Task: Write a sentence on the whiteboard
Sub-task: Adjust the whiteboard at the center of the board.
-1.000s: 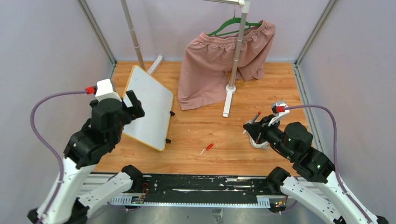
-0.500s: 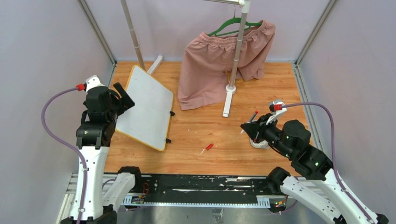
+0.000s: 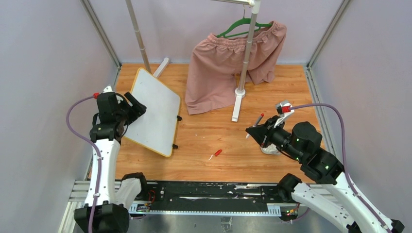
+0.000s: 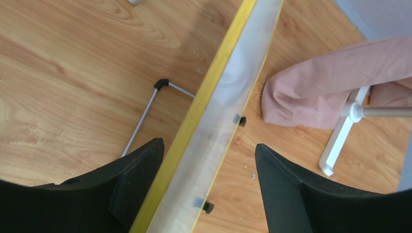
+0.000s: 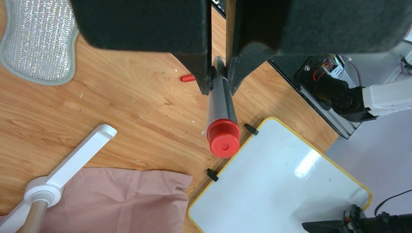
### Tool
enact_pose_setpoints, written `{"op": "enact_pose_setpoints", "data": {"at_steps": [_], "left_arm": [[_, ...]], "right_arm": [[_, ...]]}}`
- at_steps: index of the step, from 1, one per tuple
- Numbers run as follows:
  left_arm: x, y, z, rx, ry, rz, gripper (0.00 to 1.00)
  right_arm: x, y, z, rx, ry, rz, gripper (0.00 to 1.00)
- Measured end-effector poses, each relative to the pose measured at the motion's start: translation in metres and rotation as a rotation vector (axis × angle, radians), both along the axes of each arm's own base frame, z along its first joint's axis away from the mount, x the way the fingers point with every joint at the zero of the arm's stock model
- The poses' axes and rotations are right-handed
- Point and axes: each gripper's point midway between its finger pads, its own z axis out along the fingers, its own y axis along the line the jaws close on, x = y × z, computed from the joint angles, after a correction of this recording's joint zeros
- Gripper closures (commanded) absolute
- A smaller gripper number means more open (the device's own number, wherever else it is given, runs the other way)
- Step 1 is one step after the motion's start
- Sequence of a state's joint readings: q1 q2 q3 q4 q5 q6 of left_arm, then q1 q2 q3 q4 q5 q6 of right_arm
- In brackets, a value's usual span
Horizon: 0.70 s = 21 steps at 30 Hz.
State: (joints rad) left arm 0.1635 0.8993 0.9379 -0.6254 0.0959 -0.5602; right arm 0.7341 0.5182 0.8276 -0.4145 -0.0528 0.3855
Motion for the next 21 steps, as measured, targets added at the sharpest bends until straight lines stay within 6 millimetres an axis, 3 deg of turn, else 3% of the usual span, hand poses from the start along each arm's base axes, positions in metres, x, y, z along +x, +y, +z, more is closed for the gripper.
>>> {"op": "enact_pose_setpoints", "data": {"at_steps": [5, 7, 13, 21], "left_arm": [[0.002, 0.002, -0.015, -0.021, -0.007, -0.005, 0.49], [0.004, 0.000, -0.012, -0.026, -0.040, -0.018, 0.58], [0.011, -0.006, -0.007, -0.033, -0.101, -0.064, 0.73], [0.016, -0.017, -0.006, -0.038, -0.125, -0.139, 0.99]], "right_arm": [[0.000, 0.003, 0.007, 0.011, -0.009, 0.014, 1.00], [0.000, 0.004, 0.009, 0.014, -0.011, 0.019, 1.00], [0.001, 0.007, 0.010, 0.011, -0.012, 0.027, 1.00], [0.003, 0.008, 0.008, 0.003, -0.010, 0.028, 1.00]]}}
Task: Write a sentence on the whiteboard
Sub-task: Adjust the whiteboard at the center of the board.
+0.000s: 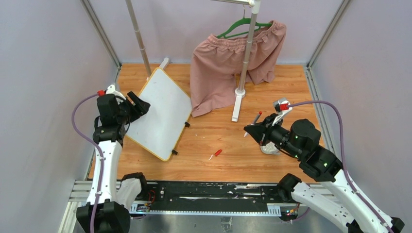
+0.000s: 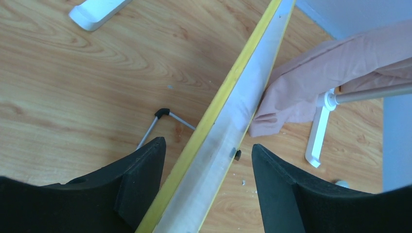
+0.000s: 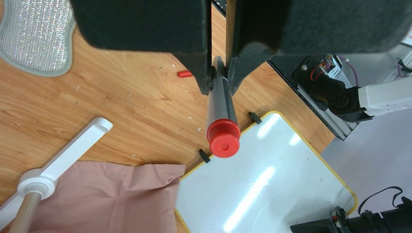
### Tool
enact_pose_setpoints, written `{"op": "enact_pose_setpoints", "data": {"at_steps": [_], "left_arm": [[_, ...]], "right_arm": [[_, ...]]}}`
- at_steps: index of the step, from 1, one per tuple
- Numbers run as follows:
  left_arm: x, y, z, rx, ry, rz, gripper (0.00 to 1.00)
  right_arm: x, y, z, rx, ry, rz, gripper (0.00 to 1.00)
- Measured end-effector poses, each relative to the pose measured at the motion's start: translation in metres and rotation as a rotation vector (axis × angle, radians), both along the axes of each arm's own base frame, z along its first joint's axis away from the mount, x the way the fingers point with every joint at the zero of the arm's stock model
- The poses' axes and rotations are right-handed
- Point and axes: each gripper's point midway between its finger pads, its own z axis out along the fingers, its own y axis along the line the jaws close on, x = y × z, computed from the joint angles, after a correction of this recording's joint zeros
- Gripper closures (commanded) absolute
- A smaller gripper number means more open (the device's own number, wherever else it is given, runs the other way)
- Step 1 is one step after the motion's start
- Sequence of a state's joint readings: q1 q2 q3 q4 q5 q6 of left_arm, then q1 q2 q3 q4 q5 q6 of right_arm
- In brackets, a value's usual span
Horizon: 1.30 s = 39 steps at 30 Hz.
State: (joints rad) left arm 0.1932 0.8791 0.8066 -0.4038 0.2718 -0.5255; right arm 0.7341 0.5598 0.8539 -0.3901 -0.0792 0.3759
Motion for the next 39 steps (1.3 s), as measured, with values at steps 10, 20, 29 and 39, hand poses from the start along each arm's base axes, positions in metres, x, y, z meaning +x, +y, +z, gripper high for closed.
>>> {"op": "enact_pose_setpoints", "data": {"at_steps": [10, 20, 29, 39], "left_arm": [[-0.002, -0.035, -0.003, 0.036, 0.017, -0.183, 1.00], [0.006, -0.071, -0.006, 0.048, 0.030, -0.359, 1.00], [0.017, -0.124, -0.007, 0.067, 0.052, -0.609, 1.00], [0.036, -0.135, 0.006, 0.077, 0.087, -0.664, 1.00]], "right_arm": [[0.000, 0.000, 0.000, -0.006, -0.008, 0.001, 1.00], [0.002, -0.001, 0.000, -0.021, -0.021, -0.001, 1.00], [0.004, -0.004, -0.006, -0.034, -0.018, -0.018, 1.00], [0.006, -0.006, -0.006, -0.037, -0.022, -0.029, 1.00]]}}
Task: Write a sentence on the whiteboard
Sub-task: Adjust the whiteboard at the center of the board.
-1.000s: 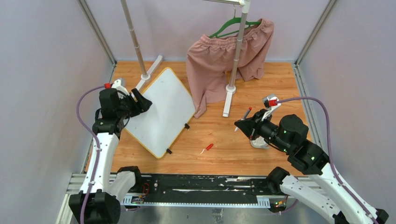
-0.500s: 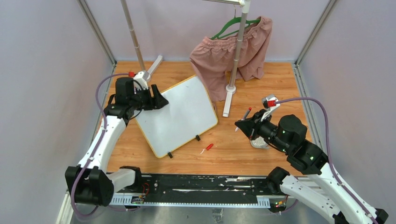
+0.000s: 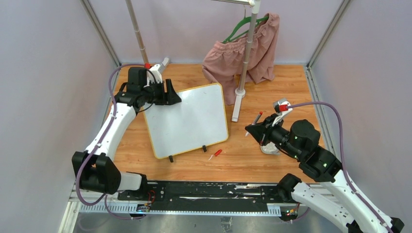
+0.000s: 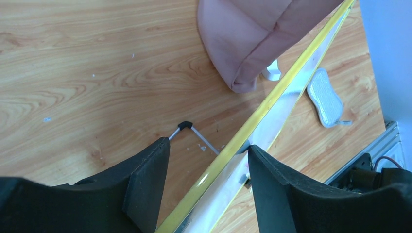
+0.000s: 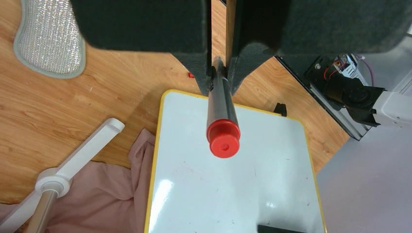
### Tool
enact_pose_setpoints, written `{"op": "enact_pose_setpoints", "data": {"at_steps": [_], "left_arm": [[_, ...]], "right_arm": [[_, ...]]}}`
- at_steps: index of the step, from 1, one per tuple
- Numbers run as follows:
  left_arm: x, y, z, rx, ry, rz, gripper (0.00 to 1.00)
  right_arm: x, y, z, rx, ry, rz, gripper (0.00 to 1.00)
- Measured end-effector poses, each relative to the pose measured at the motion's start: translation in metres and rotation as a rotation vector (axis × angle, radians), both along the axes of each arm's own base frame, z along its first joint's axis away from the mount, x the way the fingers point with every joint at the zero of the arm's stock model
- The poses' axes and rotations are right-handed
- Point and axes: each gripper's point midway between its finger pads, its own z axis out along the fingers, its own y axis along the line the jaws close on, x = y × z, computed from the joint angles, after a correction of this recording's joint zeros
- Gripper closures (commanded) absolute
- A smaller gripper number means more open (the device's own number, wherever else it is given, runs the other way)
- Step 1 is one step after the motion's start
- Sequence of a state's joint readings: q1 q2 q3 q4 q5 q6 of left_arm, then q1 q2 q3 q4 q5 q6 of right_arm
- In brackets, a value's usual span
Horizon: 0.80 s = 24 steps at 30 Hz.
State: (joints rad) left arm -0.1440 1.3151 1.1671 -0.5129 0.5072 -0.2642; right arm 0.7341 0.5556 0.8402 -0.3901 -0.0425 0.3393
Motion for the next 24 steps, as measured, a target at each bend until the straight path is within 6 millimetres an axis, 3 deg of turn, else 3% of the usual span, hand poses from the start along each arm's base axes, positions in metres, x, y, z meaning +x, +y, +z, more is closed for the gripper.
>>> {"op": "enact_pose_setpoints", "data": {"at_steps": [9, 16, 24], "left_arm": [[0.002, -0.002, 0.004, 0.016, -0.019, -0.027, 1.00], [-0.022, 0.008, 0.001, 0.026, -0.084, 0.016, 0.53], [-0.035, 0.023, 0.005, 0.050, -0.103, 0.105, 0.21]], "right_arm": [[0.000, -0.004, 0.001, -0.004, -0.012, -0.015, 1.00], [0.000, -0.004, 0.002, -0.003, -0.013, -0.015, 1.00], [0.000, -0.004, 0.000, -0.005, -0.011, -0.015, 1.00]]}}
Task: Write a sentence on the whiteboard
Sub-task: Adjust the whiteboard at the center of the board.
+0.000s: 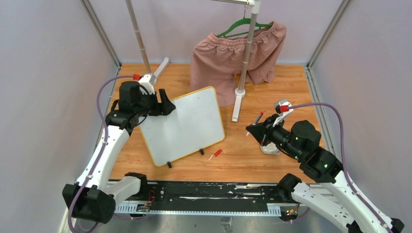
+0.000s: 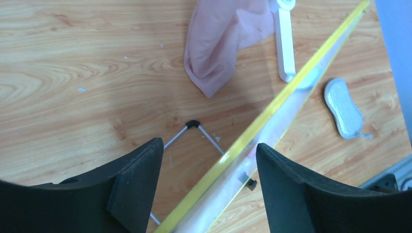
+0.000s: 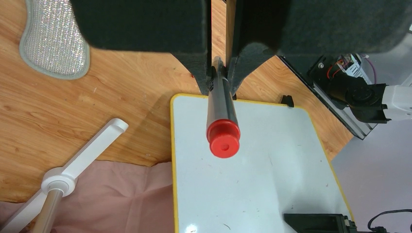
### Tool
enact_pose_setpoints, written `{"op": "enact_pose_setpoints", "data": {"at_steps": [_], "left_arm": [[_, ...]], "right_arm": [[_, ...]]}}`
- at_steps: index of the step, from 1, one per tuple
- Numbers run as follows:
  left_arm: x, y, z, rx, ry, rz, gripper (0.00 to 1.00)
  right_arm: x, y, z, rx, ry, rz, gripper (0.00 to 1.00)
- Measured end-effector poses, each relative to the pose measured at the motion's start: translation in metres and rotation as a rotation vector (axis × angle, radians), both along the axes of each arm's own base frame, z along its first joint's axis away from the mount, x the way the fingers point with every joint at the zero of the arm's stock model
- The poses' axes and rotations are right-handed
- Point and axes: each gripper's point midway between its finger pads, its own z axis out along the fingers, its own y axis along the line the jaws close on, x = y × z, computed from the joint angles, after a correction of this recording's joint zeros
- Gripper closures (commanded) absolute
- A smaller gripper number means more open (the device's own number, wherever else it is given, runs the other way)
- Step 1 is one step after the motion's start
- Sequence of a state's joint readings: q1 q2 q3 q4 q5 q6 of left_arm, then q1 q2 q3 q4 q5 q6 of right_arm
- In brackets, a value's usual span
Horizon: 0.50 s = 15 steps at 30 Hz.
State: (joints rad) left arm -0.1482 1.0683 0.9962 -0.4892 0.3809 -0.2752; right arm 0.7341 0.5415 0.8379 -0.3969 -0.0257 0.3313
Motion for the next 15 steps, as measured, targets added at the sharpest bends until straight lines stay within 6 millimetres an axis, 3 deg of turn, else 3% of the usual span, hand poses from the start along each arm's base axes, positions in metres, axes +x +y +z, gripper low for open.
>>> {"op": "enact_pose_setpoints", "data": {"at_steps": [4, 15], "left_arm": [[-0.005, 0.011, 0.012, 0.014, -0.034, 0.068, 0.01], [-0.022, 0.047, 0.080, 0.025, -0.205, 0.278, 0.00]], "right_arm": [[0.000, 0.000, 0.000, -0.001, 0.001, 0.000, 1.00], [-0.001, -0.002, -0.007, -0.031, 0.020, 0.003, 1.00]]}}
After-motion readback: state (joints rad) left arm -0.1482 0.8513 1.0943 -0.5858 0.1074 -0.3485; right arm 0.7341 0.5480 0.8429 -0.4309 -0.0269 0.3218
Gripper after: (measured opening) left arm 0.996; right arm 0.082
